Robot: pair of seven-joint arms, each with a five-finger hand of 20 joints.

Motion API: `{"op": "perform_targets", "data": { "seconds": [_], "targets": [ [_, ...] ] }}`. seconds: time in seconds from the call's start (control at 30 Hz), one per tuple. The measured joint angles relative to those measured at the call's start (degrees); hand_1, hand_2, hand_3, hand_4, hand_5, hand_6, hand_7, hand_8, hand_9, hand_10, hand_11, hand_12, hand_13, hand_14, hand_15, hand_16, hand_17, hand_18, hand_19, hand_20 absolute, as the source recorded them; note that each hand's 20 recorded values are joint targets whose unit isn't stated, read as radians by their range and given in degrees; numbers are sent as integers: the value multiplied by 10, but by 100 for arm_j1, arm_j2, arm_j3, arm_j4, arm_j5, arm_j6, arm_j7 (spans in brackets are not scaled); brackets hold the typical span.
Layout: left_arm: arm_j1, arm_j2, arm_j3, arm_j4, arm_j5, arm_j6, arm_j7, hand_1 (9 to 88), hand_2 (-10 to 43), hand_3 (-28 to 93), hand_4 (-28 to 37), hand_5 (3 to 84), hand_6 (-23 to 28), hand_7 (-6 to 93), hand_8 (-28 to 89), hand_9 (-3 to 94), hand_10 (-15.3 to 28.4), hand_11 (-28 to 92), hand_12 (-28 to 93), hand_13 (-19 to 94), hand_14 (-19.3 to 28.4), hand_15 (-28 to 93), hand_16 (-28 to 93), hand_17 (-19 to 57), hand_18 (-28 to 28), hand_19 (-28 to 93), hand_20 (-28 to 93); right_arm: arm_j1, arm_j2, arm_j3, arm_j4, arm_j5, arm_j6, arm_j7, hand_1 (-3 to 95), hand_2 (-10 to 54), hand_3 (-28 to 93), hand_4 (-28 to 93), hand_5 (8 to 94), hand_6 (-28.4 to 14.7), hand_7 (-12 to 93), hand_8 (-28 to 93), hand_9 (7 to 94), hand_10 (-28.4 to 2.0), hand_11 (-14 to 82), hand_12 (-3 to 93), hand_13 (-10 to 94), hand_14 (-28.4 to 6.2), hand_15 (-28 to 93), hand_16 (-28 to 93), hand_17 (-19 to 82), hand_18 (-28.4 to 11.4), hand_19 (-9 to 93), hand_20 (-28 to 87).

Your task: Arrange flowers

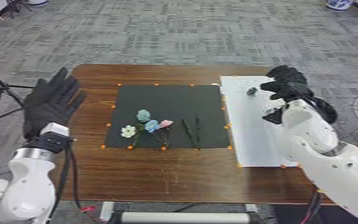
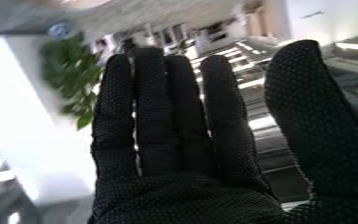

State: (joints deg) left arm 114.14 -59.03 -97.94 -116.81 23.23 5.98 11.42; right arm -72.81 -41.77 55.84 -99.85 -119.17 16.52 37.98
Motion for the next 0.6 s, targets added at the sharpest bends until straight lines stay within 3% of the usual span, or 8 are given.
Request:
{"op": "perform_targets", "data": {
  "seconds": [0.17, 0.27, 0.47, 0.6],
  "targets": [
    [-1, 8, 20, -31, 29, 6, 7, 253, 197, 682, -283, 351, 72, 59, -76, 253, 128, 145, 63, 188, 96, 123, -59, -69, 108, 292, 65, -176, 280, 199, 23, -315, -1243, -14, 375, -95, 824, -260, 430, -48, 121, -103, 388, -129, 75, 123, 274, -119, 228, 52, 167, -153, 504, 104],
    [6, 8, 20, -41, 38, 22, 11, 257, 194, 685, -283, 347, 73, 59, -75, 238, 125, 141, 63, 189, 100, 128, -56, -69, 109, 293, 65, -183, 329, 229, 133, -202, -1696, -123, 386, -95, 822, -270, 385, -46, 117, -96, 344, -117, 69, 117, 258, -118, 231, 52, 160, -151, 495, 103],
    [45, 8, 19, -69, 33, 115, 45, 261, 193, 685, -283, 337, 72, 65, -75, 208, 119, 142, 65, 188, 104, 130, -54, -70, 111, 296, 66, 123, 307, -61, 712, 69, -1957, -460, 443, -95, 833, -279, 382, -36, 137, -104, 355, -99, 90, 112, 286, -116, 254, 62, 171, -156, 538, 123],
    [81, 7, 18, -90, 32, 183, 70, 262, 192, 688, -283, 333, 74, 67, -75, 182, 111, 145, 66, 180, 104, 131, -49, -71, 111, 299, 68, 423, 312, -533, 1008, -219, -1764, -307, 492, -95, 830, -282, 473, -6, 190, -138, 489, -84, 142, 124, 409, -92, 304, 93, 216, -158, 605, 142]
  ]
}}
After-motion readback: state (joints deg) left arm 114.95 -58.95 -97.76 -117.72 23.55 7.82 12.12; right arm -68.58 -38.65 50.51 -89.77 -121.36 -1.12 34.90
